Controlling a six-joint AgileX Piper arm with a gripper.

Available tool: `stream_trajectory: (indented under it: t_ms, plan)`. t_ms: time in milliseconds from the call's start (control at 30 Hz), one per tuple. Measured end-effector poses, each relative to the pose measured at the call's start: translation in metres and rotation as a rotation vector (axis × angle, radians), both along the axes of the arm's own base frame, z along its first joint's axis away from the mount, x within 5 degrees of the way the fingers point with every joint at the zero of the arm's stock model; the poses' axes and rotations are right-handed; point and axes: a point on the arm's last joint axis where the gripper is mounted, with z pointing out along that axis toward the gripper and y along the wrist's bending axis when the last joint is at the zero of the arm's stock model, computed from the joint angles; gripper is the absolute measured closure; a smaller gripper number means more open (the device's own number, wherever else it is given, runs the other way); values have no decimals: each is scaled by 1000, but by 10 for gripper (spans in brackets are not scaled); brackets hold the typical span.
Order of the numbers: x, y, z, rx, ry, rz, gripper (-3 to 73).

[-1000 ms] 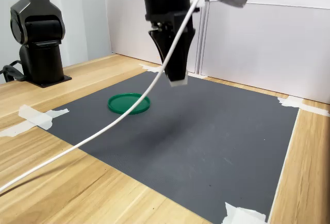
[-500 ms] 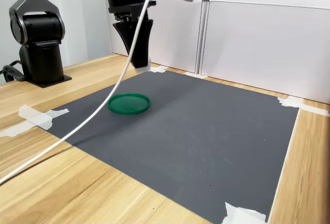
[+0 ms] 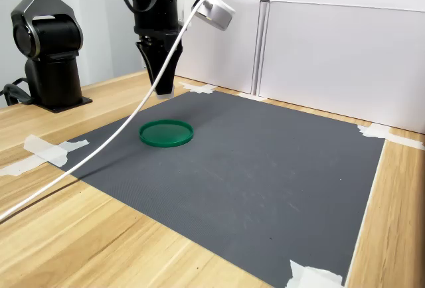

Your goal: Grasp a white terminal and put it in the green lid.

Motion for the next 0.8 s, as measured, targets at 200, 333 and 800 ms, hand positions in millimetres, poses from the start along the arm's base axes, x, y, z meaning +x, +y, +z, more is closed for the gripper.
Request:
stream_trajectory:
  t_ms: [200, 333, 800]
  plan:
    - [-1, 11, 1, -4, -8, 43, 609]
    - [1, 13, -2, 5, -12, 43, 609]
    - [8, 11, -36, -35, 58, 84, 496]
